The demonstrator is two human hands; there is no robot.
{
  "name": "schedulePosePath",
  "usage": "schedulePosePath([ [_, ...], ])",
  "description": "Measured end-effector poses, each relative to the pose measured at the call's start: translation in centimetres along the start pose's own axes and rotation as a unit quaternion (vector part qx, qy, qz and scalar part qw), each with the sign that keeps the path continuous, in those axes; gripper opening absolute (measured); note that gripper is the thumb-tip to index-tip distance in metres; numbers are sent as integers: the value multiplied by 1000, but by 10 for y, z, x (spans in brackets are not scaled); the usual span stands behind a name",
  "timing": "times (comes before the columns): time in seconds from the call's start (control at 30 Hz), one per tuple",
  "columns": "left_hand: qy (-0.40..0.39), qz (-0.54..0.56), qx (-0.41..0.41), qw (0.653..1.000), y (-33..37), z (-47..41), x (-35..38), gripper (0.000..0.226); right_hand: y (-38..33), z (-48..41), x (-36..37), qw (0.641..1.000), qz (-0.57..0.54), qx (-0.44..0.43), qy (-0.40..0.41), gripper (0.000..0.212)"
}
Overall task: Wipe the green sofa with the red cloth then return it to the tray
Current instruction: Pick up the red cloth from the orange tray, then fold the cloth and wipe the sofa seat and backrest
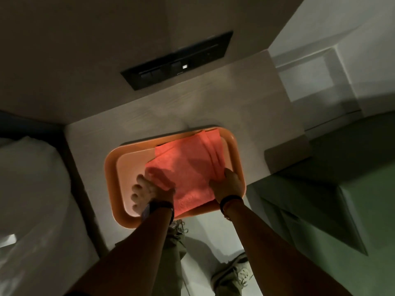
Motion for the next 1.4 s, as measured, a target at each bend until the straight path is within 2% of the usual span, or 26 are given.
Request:
schedulePosePath([
  [0.03, 61, -38, 93, 993, 20, 9, -17, 109, -16, 5, -9, 997, 36, -69, -3, 15],
  [0.1, 137, -65, 322, 934, 75, 43, -45, 123, -47, 20, -26, 975, 84, -205, -31, 11],
  [0.17, 167, -79, 528, 829, 127, 97, -64, 130, -67, 38, -49, 943, 129, -296, -78, 21],
  [0.23, 156, -110, 652, 734, 169, 153, -77, 131, -78, 60, -81, 914, 153, -355, -124, 22],
  [0.3, 84, -137, 719, 676, 198, 204, -81, 121, -83, 86, -120, 884, 172, -409, -151, 21],
  [0.33, 52, -154, 748, 643, 207, 231, -78, 109, -79, 98, -145, 879, 174, -418, -151, 21],
  [0.4, 25, -189, 793, 579, 221, 289, -72, 67, -62, 122, -206, 873, 167, -440, -128, 21],
  [0.43, 9, -208, 799, 564, 224, 312, -69, 48, -53, 135, -234, 866, 165, -458, -114, 17],
  [0.5, -8, -214, 814, 540, 232, 369, -57, 38, -12, 156, -298, 860, 172, -473, -79, 11],
  [0.57, -5, -175, 822, 542, 241, 432, -48, 43, 41, 175, -364, 868, 145, -475, -33, 36],
  [0.6, -16, -153, 817, 555, 246, 458, -44, 46, 66, 181, -393, 875, 122, -468, -10, 38],
  [0.63, -33, -138, 820, 554, 251, 494, -32, 48, 101, 189, -423, 882, 109, -458, 16, 32],
  [0.67, -45, -128, 839, 527, 255, 537, -17, 46, 136, 197, -453, 889, 95, -446, 47, 21],
  [0.73, -29, -131, 896, 423, 260, 624, 18, 40, 207, 206, -506, 903, 61, -407, 124, 9],
  [0.77, -10, -148, 912, 383, 263, 659, 37, 38, 236, 209, -526, 902, 52, -395, 165, 6],
  [0.83, 21, -163, 927, 336, 274, 721, 84, 26, 297, 215, -563, 889, 55, -368, 268, 15],
  [0.9, 26, -149, 929, 337, 285, 762, 128, 18, 352, 212, -584, 869, 60, -339, 355, 16],
  [1.0, 8, -120, 925, 360, 286, 781, 192, 10, 417, 188, -581, 860, 52, -299, 411, 21],
  [1.07, -18, -140, 917, 374, 273, 768, 243, 18, 453, 157, -550, 880, 69, -270, 385, 27],
  [1.13, -48, -206, 901, 379, 255, 731, 297, 27, 487, 116, -495, 930, 105, -225, 272, 26],
  [1.17, -51, -268, 881, 387, 245, 704, 324, 39, 508, 97, -458, 953, 150, -187, 186, 27],
  [1.2, -46, -325, 855, 401, 238, 673, 347, 63, 527, 86, -423, 962, 194, -155, 116, 31],
  [1.23, -31, -367, 830, 418, 234, 643, 364, 91, 545, 81, -398, 964, 218, -131, 81, 42],
  [1.27, -14, -386, 808, 444, 234, 617, 373, 117, 556, 82, -384, 966, 218, -113, 79, 53],
  [1.33, -1, -400, 761, 511, 241, 577, 385, 151, 567, 78, -383, 969, 146, -117, 164, 59],
  [1.4, -13, -410, 723, 556, 250, 553, 395, 167, 563, 67, -397, 948, 103, -140, 268, 59],
])
Point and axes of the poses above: each hand's wrist, its own z-axis away from the middle knuckle, its own x-axis out of the palm, y = z × x, the point moved 9 cm from there along -z, towards the middle knuckle, and after that the axes turned 1 degree about y, right-handed, at the moved point
